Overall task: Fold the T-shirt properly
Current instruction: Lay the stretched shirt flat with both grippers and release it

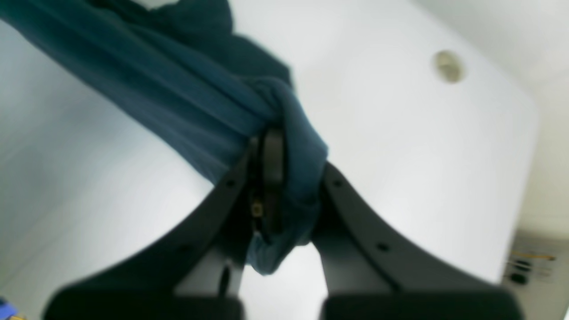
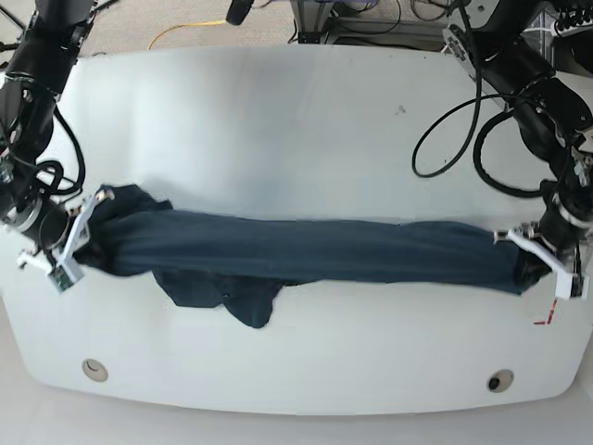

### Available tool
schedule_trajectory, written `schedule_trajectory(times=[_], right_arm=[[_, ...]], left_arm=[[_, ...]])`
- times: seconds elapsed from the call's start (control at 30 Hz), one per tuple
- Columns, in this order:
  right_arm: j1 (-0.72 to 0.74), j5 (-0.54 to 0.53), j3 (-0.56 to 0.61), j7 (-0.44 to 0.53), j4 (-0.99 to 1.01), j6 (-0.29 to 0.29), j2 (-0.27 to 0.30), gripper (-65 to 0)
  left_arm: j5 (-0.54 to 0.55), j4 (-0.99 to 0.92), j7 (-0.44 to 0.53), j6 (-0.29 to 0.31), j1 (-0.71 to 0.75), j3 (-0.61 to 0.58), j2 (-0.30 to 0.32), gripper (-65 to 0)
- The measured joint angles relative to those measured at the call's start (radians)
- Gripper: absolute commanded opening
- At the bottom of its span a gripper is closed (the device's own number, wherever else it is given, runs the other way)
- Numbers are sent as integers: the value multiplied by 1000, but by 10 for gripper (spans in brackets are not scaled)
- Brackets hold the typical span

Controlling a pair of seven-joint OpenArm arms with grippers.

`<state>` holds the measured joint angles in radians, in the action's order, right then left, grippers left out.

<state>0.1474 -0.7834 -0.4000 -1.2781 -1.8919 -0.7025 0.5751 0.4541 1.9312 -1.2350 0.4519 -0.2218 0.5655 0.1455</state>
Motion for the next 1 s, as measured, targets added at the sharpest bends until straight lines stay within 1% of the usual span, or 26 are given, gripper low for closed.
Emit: schedule_trajectory(times=[0.13, 0.2, 0.27, 0.4, 0.5, 0.63, 0.77, 0.87, 1.0], right_arm=[[-129, -3, -45, 0, -19, 2, -53, -650], [-186, -8, -76, 2, -24, 1, -68, -650], [-230, -3, -106, 3, -25, 2, -86, -650], [-300, -1, -109, 18, -36, 3, -119, -650], [-368, -2, -110, 12, -35, 2, -134, -650], [-425, 5, -109, 17, -35, 2, -173, -650], [-483, 13, -109, 14, -34, 3, -180, -650], [-510, 20, -110, 16, -31, 3, -197, -650], [-538, 19, -109, 17, -31, 3, -206, -650]], left_arm=[[47, 16, 1, -2, 124, 41, 17, -646], [79, 21, 1, 3, 180, 65, 31, -646], [86, 21, -1, 1, 230, 84, 39, -646], [104, 23, 10, 0, 325, 108, 43, -646], [97, 20, -5, 0, 391, 147, 43, -646], [96, 20, 6, 1, 443, 150, 44, -646], [92, 20, 6, 0, 496, 152, 44, -646], [92, 19, 5, 0, 522, 152, 44, -646], [88, -13, 6, 1, 527, 152, 44, -646]])
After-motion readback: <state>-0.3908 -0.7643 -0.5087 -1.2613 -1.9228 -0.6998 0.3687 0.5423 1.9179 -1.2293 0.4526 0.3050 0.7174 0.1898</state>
